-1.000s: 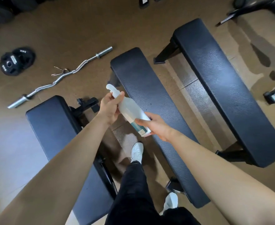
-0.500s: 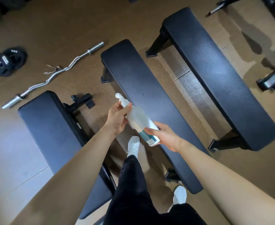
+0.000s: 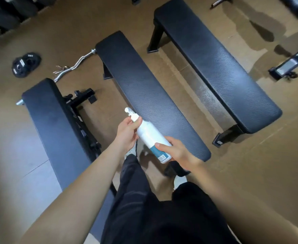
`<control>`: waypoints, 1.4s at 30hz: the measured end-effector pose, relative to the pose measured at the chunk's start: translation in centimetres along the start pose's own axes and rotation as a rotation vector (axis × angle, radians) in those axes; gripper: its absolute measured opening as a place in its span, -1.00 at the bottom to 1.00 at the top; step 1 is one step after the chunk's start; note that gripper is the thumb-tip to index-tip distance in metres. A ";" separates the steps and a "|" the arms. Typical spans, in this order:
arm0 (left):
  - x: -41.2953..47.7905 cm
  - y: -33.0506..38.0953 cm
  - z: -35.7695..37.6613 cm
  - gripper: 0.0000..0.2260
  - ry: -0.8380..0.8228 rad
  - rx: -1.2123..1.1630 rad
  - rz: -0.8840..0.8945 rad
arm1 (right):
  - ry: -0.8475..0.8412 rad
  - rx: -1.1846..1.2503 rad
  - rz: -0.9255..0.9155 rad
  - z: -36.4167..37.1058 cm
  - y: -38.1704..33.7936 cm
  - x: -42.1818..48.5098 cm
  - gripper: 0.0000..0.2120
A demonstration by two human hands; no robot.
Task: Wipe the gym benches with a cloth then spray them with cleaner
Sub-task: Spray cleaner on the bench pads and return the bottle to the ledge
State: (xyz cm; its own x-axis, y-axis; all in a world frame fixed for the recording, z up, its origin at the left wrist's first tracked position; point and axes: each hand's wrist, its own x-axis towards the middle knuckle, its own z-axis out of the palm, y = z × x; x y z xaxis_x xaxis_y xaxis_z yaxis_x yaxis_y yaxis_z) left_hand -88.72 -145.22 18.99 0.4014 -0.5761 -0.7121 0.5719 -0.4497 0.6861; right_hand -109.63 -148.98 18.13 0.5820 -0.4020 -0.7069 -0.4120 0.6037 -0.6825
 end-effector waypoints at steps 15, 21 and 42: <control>-13.9 -13.5 6.1 -0.64 0.046 0.029 -0.054 | 0.011 0.055 0.074 -5.4 12.4 -15.1 -0.35; -16.4 -17.2 7.5 -0.65 -0.020 0.014 -0.063 | 0.043 0.010 0.105 -6.3 15.1 -19.2 -0.46; -21.7 -29.7 28.9 -0.73 -0.086 0.007 -0.159 | 0.191 0.050 0.175 -26.0 23.6 -30.8 -0.33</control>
State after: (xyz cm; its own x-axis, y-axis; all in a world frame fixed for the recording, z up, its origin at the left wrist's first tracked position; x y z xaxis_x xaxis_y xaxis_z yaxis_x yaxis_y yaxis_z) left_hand -135.11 -139.08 18.36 0.2430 -0.5534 -0.7967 0.6184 -0.5443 0.5668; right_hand -155.50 -140.23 19.00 0.3598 -0.4080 -0.8391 -0.4571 0.7070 -0.5397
